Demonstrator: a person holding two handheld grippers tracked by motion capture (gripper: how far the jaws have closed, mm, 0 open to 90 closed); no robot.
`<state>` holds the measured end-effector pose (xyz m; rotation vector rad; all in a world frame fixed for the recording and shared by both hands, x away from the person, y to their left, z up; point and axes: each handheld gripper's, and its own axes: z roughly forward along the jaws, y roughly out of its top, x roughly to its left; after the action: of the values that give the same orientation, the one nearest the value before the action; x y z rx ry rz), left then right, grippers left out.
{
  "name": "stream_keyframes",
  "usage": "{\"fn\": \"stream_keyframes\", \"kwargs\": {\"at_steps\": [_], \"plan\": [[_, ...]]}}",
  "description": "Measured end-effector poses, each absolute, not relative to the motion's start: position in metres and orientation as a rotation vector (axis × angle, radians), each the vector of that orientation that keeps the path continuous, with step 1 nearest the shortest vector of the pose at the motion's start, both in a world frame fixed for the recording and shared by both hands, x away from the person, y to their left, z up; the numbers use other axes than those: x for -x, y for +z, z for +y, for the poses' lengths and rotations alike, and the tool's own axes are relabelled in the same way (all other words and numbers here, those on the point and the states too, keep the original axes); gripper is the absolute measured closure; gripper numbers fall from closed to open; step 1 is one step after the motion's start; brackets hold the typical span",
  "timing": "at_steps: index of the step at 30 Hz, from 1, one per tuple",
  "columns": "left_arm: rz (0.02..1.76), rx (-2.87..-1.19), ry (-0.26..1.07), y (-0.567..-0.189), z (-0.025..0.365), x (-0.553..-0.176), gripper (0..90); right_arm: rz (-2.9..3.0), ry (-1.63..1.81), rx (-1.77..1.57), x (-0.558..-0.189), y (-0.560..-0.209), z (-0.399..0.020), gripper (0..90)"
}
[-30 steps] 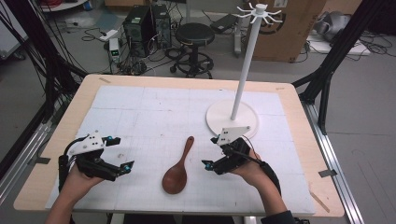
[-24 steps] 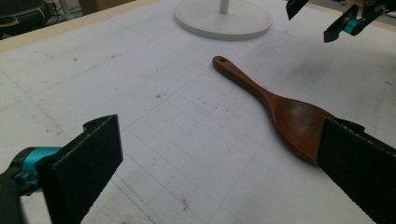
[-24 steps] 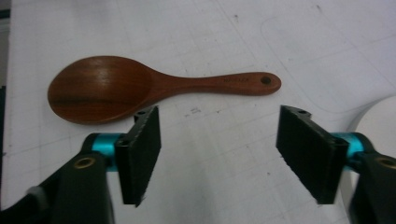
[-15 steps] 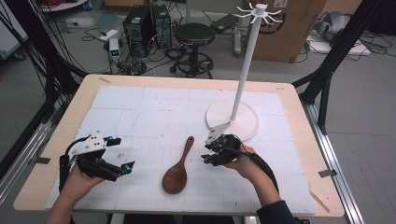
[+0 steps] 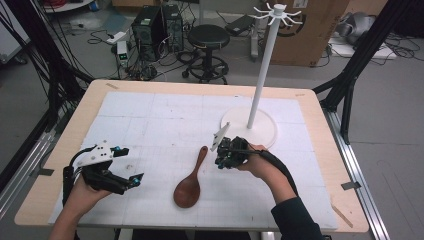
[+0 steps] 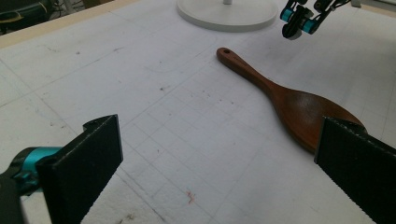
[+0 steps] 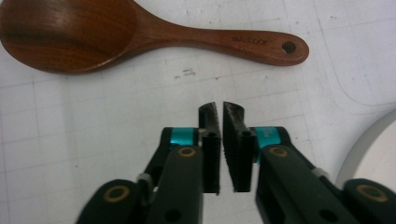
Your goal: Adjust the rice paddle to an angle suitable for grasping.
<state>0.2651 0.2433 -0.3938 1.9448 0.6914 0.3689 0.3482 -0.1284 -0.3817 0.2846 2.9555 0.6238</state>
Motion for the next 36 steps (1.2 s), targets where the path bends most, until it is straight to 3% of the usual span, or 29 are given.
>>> {"fn": "stream_keyframes", "kwargs": {"at_steps": [13, 36], "plan": [[0.678, -1.953, 0.369, -0.392, 0.241, -0.264, 1.7, 2.975, 0.398, -0.256, -0.361, -0.393, -0.099, 89.3], [0.675, -1.949, 0.365, -0.391, 0.241, -0.263, 1.7, 2.947, 0.336, -0.333, -0.381, -0.407, -0.075, 89.5]]}}
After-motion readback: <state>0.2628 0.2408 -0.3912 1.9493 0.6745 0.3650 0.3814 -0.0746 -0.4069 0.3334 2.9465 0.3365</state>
